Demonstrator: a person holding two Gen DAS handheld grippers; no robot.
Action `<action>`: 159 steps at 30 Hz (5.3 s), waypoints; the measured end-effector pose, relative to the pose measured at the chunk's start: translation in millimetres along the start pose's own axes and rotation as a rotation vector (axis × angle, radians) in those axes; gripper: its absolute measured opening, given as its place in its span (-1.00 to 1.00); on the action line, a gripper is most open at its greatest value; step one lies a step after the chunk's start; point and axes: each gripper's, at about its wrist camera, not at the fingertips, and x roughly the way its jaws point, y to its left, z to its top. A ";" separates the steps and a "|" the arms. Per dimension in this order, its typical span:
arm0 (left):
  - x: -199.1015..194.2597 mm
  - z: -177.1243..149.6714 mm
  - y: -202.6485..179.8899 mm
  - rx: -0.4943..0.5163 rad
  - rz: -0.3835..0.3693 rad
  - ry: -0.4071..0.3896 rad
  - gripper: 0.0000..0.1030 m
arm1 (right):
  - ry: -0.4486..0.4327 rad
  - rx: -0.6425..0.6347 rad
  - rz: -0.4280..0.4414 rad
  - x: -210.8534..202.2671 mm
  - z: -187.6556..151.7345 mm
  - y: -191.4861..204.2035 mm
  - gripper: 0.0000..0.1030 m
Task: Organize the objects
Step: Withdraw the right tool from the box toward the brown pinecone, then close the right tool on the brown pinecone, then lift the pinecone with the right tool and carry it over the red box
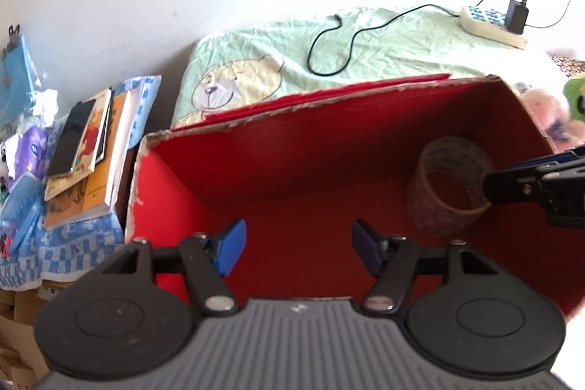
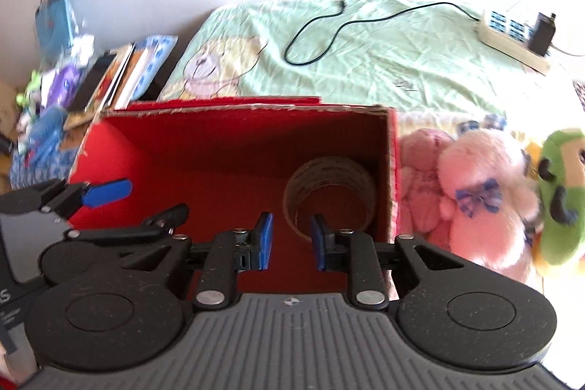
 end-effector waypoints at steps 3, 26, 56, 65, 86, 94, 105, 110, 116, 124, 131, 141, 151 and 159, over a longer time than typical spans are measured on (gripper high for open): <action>-11.1 -1.4 -4.4 -0.008 -0.007 0.001 0.33 | -0.031 -0.009 -0.013 -11.8 -8.8 -4.3 -0.51; -107.4 -43.6 -59.9 -0.133 0.177 -0.063 0.79 | -0.134 -0.026 0.145 -88.9 -68.6 -39.3 -0.20; -103.7 -111.5 -133.6 -0.133 0.182 0.081 0.82 | 0.022 0.116 0.221 -81.8 -158.5 -88.2 -0.20; -98.6 -132.5 -137.1 -0.119 0.095 0.083 0.81 | 0.108 0.203 0.263 -61.1 -174.4 -114.1 -0.20; -72.2 -197.3 -199.2 -0.050 -0.279 0.111 0.45 | 0.226 0.327 0.587 -20.8 -194.7 -144.9 -0.22; -55.2 -197.5 -197.3 -0.077 -0.235 0.112 0.35 | 0.264 0.312 0.621 -7.6 -193.7 -138.9 -0.20; -55.9 -195.2 -220.4 -0.007 -0.308 0.117 0.34 | 0.312 0.336 0.580 -21.5 -199.6 -165.5 -0.17; -54.5 -189.9 -244.0 0.078 -0.327 0.103 0.22 | 0.299 0.382 0.531 -34.5 -208.7 -182.8 -0.18; -53.6 -173.3 -250.3 0.094 -0.383 0.093 0.05 | 0.249 0.474 0.487 -51.0 -212.5 -203.7 -0.17; -75.7 -133.2 -253.0 0.131 -0.398 -0.020 0.04 | 0.119 0.475 0.487 -89.2 -185.3 -204.5 -0.16; -99.7 -94.5 -216.3 0.109 -0.385 -0.151 0.04 | 0.007 0.374 0.503 -117.7 -138.8 -173.7 -0.16; -106.2 -46.6 -133.2 0.025 -0.406 -0.236 0.04 | -0.039 0.153 0.439 -112.1 -54.0 -91.0 -0.16; -39.5 -38.9 -82.1 -0.038 -0.472 -0.120 0.04 | 0.184 -0.059 0.252 -39.7 4.5 -27.7 -0.18; -9.3 -36.4 -68.0 -0.074 -0.548 -0.035 0.04 | 0.327 -0.140 0.111 -1.6 18.8 -7.3 -0.34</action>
